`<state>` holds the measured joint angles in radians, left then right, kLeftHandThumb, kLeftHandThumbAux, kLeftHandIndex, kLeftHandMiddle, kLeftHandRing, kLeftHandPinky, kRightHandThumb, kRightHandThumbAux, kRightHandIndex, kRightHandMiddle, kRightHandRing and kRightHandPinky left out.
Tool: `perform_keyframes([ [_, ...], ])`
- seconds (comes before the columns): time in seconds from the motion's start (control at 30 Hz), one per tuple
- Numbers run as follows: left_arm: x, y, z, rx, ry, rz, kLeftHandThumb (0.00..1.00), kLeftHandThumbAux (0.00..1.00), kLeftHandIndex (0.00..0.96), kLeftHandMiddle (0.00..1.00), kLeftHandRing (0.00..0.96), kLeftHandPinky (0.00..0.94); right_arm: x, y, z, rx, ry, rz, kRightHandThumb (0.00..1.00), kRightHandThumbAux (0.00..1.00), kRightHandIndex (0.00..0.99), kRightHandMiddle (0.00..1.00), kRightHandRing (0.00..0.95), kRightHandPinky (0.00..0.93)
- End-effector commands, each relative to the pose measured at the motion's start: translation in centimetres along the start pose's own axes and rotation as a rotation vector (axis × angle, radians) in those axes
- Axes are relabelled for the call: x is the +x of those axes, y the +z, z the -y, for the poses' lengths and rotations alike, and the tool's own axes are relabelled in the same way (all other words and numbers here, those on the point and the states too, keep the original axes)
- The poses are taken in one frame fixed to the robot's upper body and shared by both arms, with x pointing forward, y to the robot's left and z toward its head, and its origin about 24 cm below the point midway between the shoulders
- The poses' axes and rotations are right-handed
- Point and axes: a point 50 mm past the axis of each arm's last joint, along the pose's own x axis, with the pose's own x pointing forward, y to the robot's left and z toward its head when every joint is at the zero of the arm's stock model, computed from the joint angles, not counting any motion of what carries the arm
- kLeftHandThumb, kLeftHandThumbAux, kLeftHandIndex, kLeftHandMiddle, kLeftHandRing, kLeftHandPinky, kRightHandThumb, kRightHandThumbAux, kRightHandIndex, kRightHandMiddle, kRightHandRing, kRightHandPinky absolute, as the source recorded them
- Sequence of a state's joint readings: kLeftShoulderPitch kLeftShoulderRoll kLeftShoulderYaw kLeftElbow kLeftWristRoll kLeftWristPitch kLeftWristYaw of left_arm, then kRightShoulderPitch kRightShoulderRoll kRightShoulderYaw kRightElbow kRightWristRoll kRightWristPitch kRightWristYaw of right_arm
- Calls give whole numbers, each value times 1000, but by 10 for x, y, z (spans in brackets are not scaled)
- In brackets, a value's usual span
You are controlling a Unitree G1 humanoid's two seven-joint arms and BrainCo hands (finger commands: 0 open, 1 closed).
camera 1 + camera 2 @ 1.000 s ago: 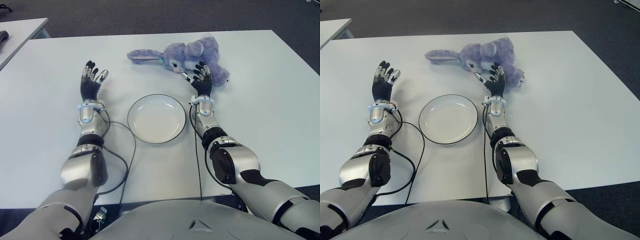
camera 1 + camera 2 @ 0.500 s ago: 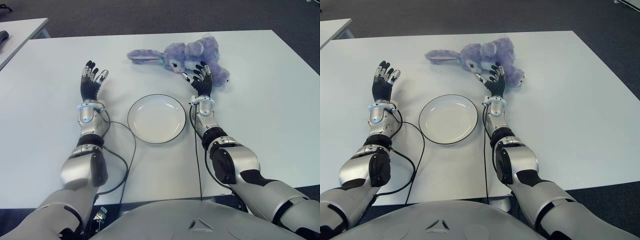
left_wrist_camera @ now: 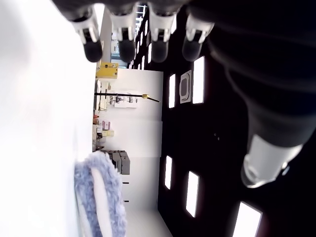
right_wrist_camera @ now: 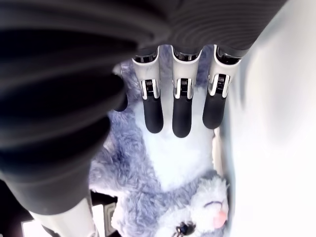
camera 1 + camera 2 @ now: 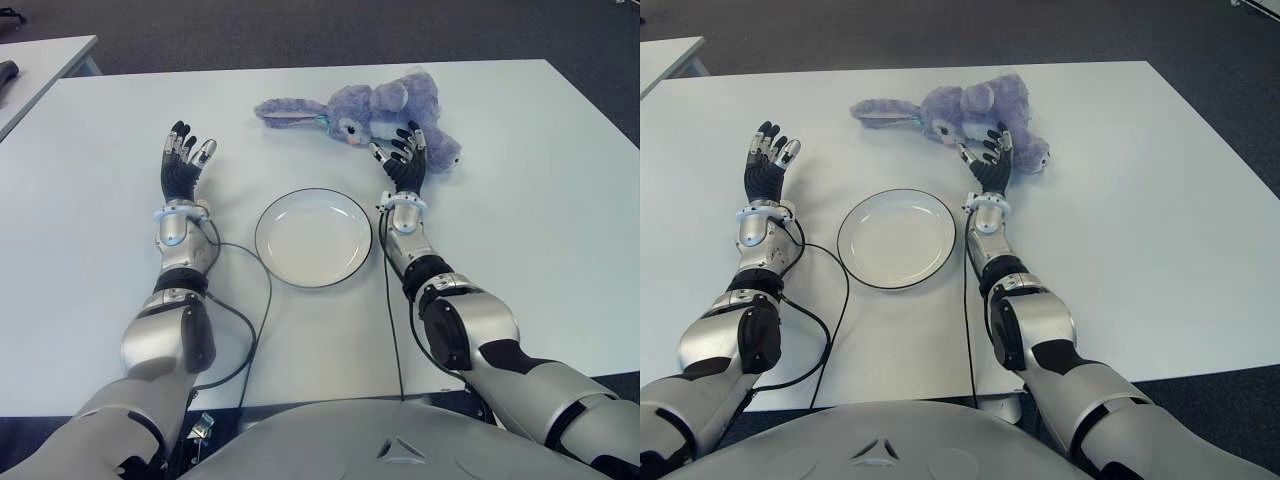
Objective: Put the doll into the plate.
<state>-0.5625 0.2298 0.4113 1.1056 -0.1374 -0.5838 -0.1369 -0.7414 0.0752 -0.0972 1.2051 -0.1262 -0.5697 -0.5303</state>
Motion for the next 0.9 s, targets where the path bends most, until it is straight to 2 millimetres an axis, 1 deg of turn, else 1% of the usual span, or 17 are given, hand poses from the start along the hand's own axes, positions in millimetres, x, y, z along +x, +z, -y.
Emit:
perform_keyframes([
  [0.03,-132,-115,-25,-24,144,-493,39,661,23,47,38,58,-69,-62,-17,-39,21,-242,184,825,72,186,223,255],
  [0.2,-132,-115,-26,-19,142,-497,39,654,22,48,37,56,-64,-54,-21,-21,32,-199,195,825,65,178,218,263],
  [0.47,-132,-114,-27,-12,136,-494,40,654,17,45,34,56,-56,-38,-30,10,57,-127,224,819,50,159,198,238],
  [0.57,-132,-114,-28,-10,135,-494,37,650,17,45,34,51,-55,-34,-33,25,63,-110,245,820,45,153,189,229],
  [0.77,-132,-114,-28,0,132,-495,37,642,16,47,34,50,-54,-27,-39,57,76,-86,257,815,38,145,178,218],
  [0.9,-131,-114,-29,1,132,-495,38,641,17,47,36,58,-55,-22,-45,73,87,-66,260,811,36,146,181,230],
])
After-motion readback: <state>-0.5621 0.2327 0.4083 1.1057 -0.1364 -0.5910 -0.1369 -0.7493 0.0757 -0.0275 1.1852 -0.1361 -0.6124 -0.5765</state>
